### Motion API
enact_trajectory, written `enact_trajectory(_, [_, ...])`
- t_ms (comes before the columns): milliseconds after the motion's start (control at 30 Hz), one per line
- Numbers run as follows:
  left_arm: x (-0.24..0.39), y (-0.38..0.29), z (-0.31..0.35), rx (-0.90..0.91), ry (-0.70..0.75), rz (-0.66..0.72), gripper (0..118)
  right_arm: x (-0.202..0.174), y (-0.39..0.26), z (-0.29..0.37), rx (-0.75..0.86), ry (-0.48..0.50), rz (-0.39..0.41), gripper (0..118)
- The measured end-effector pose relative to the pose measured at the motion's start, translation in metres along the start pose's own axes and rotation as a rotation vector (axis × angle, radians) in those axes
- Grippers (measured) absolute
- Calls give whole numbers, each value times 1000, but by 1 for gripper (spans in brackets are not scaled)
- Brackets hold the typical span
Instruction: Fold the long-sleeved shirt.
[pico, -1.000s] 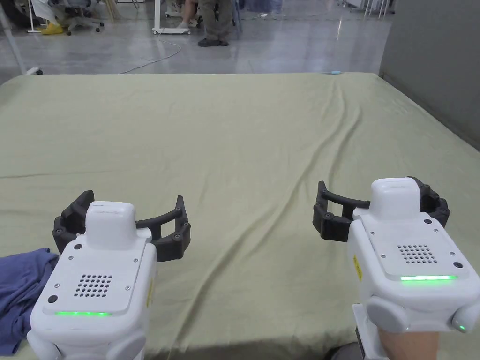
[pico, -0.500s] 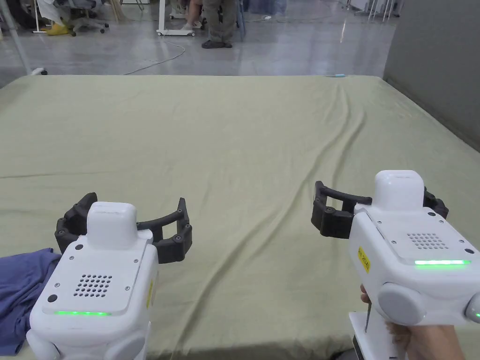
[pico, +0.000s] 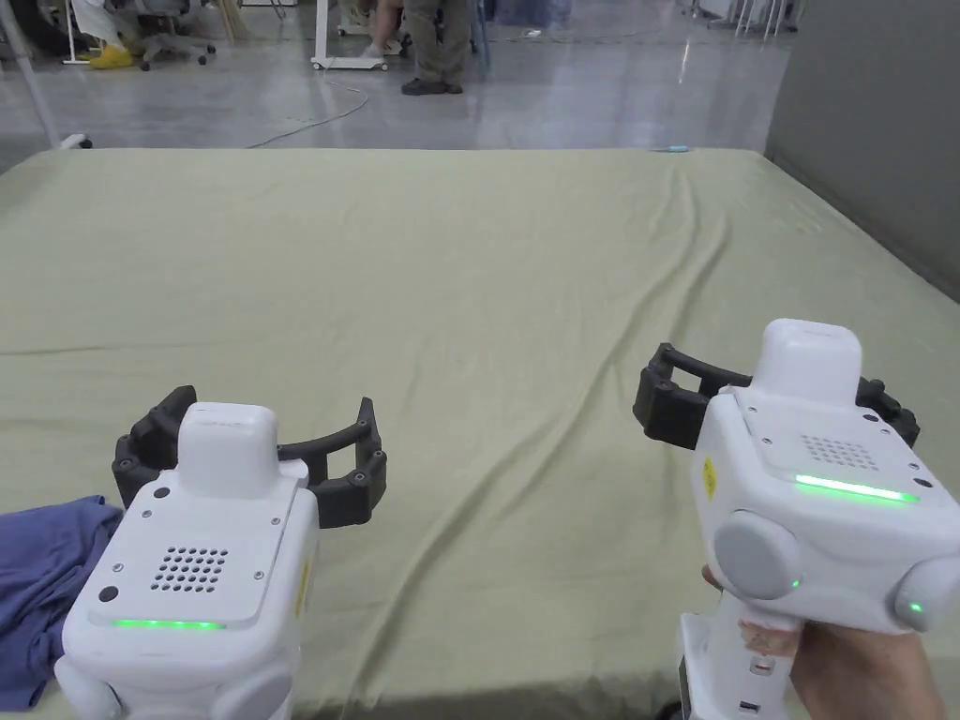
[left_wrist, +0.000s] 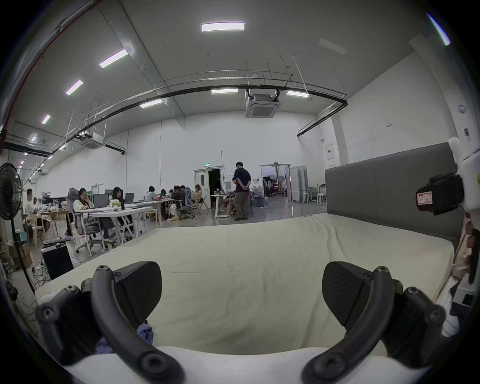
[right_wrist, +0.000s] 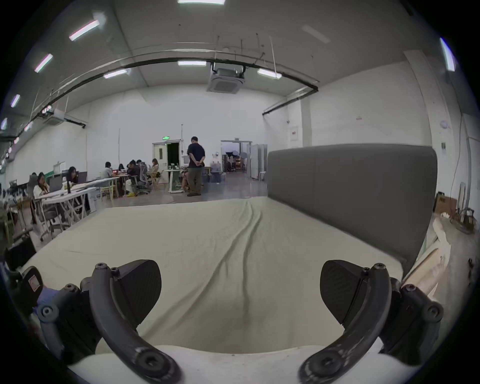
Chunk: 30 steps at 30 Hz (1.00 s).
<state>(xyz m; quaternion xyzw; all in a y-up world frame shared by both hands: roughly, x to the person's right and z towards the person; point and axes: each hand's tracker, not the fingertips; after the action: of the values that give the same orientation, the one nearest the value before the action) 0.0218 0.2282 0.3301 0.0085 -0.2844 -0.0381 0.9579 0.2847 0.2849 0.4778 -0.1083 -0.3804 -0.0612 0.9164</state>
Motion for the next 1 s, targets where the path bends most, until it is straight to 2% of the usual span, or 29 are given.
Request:
enact_trajectory(167, [-1, 2, -1, 6, 0, 3, 118, 15, 0, -5, -73, 181, -36, 118])
enact_trajectory(267, [-1, 2, 0, 3, 1, 9, 118, 22, -9, -5, -17, 180, -29, 118])
enact_trajectory(367, [-1, 1, 0, 4, 4, 11, 118, 22, -18, -5, 14, 173, 62, 118])
enact_trajectory(433, [-1, 0, 0, 7, 6, 16, 118, 20, -26, -6, 22, 165, 92, 118])
enact_trajectory(567, [1, 0, -1, 0, 0, 14, 118, 20, -40, -7, 80, 150, 104, 118])
enact_trajectory(1000, [-1, 3, -5, -14, 2, 38, 118, 21, -34, -4, 112, 153, 125, 118])
